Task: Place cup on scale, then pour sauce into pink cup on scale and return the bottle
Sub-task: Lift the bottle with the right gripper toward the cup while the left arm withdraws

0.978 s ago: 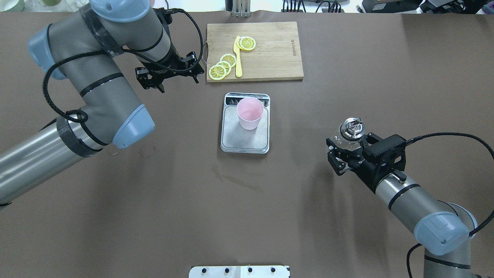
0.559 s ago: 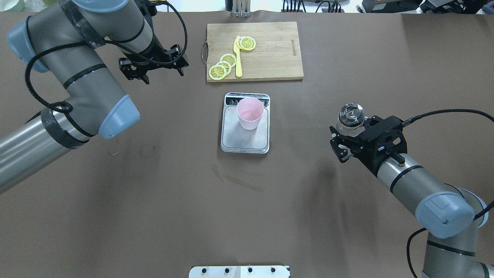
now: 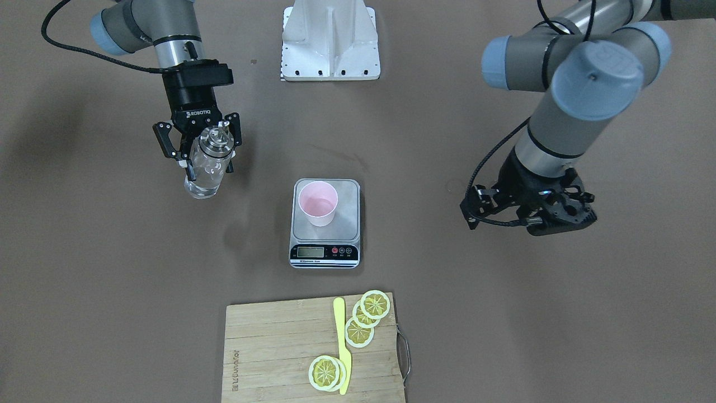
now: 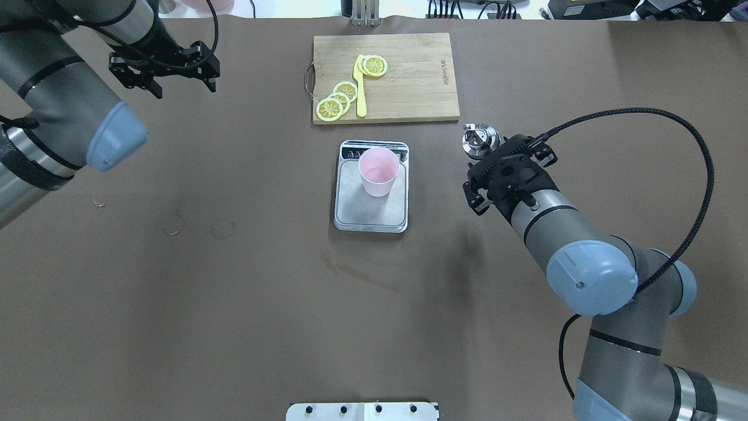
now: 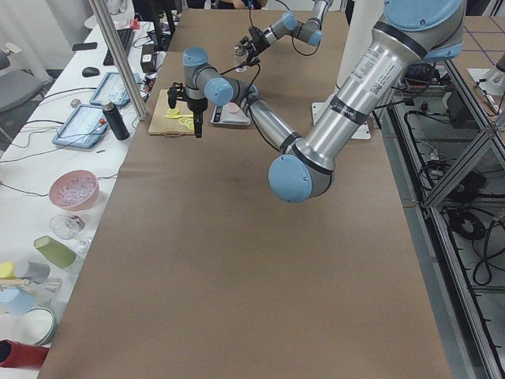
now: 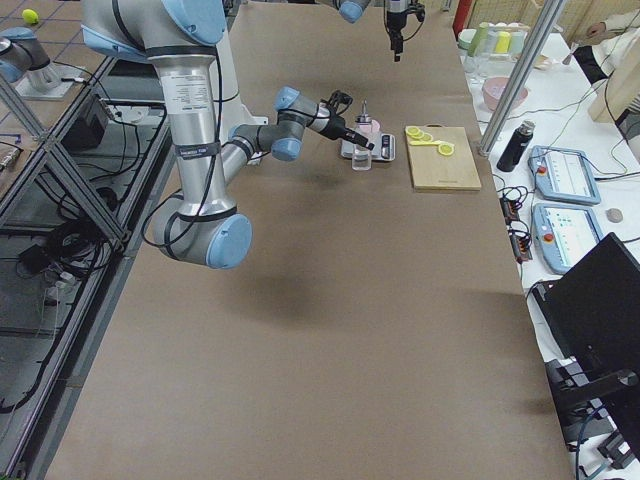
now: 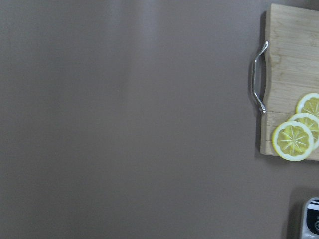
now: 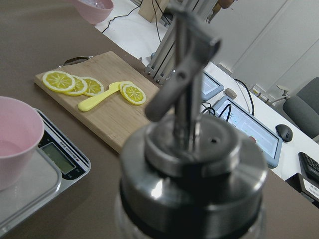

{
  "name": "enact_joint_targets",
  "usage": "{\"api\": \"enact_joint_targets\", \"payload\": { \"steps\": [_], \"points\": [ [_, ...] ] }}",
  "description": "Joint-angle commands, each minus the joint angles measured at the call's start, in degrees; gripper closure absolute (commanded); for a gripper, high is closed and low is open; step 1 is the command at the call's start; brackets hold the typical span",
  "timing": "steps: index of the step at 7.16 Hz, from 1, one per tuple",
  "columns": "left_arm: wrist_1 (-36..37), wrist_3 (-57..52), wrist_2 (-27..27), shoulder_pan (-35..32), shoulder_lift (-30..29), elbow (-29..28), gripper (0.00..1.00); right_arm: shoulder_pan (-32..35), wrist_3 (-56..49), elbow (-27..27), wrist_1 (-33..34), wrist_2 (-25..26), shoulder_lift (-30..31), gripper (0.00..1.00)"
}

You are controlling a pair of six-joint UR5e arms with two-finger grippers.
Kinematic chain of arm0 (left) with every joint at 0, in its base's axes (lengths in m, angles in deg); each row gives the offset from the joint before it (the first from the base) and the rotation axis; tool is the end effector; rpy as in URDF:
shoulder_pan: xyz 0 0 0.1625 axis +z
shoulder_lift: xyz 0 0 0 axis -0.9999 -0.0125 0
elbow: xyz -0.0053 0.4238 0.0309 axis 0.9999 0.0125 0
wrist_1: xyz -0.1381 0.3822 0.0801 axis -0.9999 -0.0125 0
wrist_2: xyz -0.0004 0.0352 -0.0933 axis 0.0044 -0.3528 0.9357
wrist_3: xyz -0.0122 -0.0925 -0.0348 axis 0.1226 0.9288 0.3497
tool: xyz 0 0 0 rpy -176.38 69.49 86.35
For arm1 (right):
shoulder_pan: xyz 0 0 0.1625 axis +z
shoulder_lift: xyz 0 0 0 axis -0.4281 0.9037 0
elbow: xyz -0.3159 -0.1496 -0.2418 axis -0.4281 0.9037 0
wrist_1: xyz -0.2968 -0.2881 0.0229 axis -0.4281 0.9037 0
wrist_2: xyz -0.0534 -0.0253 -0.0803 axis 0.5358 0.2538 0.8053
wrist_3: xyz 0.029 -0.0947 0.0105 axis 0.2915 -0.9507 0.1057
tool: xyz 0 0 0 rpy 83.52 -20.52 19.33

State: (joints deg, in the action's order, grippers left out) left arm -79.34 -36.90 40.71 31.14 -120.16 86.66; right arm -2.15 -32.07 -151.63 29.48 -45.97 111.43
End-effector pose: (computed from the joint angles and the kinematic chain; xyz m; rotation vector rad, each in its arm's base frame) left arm 0.2896 -0.6159 0.2758 0.0964 0.8299 -0.1386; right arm -0.4120 -0.3817 0.2869 1.1365 -0.4114 -0.3163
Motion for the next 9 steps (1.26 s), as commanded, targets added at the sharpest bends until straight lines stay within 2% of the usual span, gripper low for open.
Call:
{"api": "enact_joint_targets", "payload": {
  "steps": [1, 3, 5, 7, 9],
  "points": [
    [-0.3, -14.8, 0.8, -3.4, 5.4, 1.7, 0.01, 0.1, -4.0, 0.8, 6.8, 1.6, -1.0, 1.00],
    [0.0, -25.3, 1.4, -9.8, 9.8, 3.9, 0.01, 0.3, -9.8, 4.3, 8.9, 3.8, -3.5, 1.00],
    [-2.9, -25.5, 1.4, -9.9, 13.7, 4.2, 0.01, -0.2, -13.5, 7.4, 11.9, 6.7, -7.3, 1.00],
    [-4.6, -25.5, 1.3, -9.9, 15.7, 4.1, 0.01, -0.3, -13.7, 8.2, 20.8, 8.2, -11.3, 1.00],
    [-5.4, -25.5, 1.2, -9.7, 16.2, 3.7, 0.01, -0.9, -16.6, 15.0, 21.6, 11.9, -15.3, 1.00]
  ]
}}
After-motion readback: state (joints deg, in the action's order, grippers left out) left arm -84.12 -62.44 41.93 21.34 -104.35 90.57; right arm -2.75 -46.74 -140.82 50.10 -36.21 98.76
